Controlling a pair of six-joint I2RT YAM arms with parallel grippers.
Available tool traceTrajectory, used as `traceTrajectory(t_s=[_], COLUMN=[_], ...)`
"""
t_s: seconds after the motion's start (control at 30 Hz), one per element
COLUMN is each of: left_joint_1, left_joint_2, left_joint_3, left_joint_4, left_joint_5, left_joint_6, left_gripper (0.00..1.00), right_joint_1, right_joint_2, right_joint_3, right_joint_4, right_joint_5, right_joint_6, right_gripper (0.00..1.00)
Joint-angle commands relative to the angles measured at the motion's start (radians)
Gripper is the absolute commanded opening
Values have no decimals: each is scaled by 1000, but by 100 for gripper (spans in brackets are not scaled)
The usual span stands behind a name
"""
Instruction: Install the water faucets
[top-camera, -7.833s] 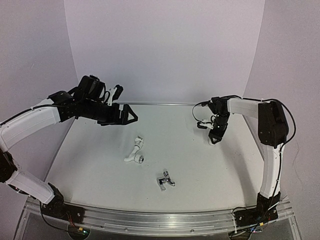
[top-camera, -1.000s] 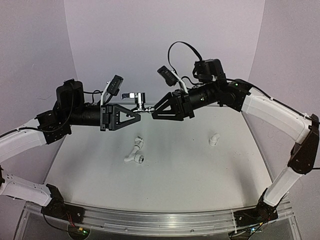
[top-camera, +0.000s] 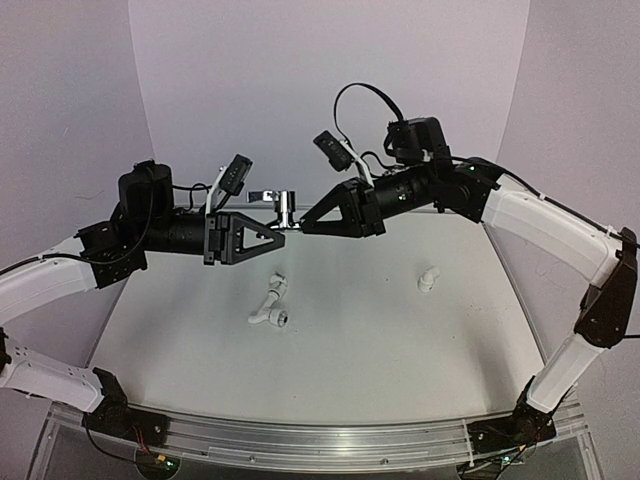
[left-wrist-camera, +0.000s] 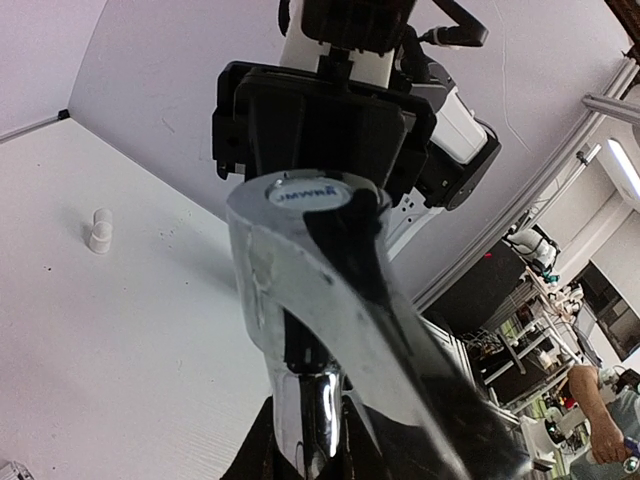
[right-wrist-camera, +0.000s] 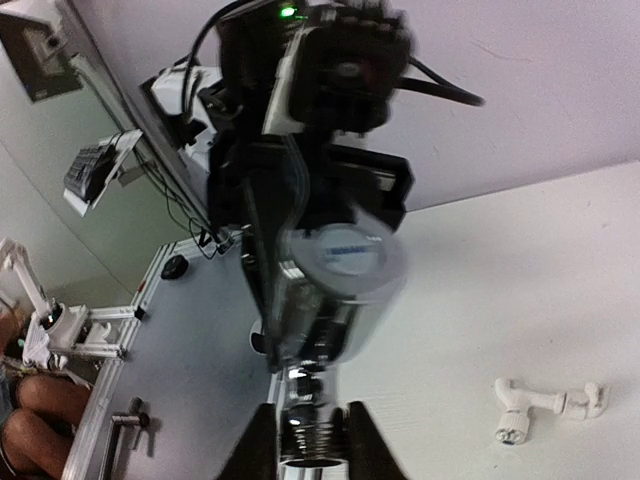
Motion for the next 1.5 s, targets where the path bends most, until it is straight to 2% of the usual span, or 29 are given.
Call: traceTrajectory(t_s=[0.0, 0.03, 0.3, 0.37, 1.03, 1.27, 1.47], left_joint_1=[2, 2, 2, 2, 2, 2, 2], left_joint_2=[-23, -26, -1, 5, 29, 29, 43], left_joint_3=[-4, -6, 23, 27, 11, 6, 10], left_joint_4=[73, 72, 30, 31, 156, 172, 172], left_joint_5=[-42, -44, -26, -19, 12, 7, 27], left_joint_6=[-1, -1, 3, 1, -15, -20, -28], left_gripper=[2, 3, 38, 42, 39, 27, 27], right_joint_1=[11, 11, 10, 12, 22, 23, 22], right_joint_2=[15, 16, 19, 19, 27, 24, 25], right_joint_3=[36, 37, 44, 41, 18, 18, 22], right_joint_4=[30, 30, 28, 29, 31, 40, 53], right_joint_5=[-9, -7, 5, 2, -20, -21, -20], right_joint_6=[5, 6, 13, 13, 13, 34, 60], right_gripper=[3, 1, 0, 0, 0, 0, 0])
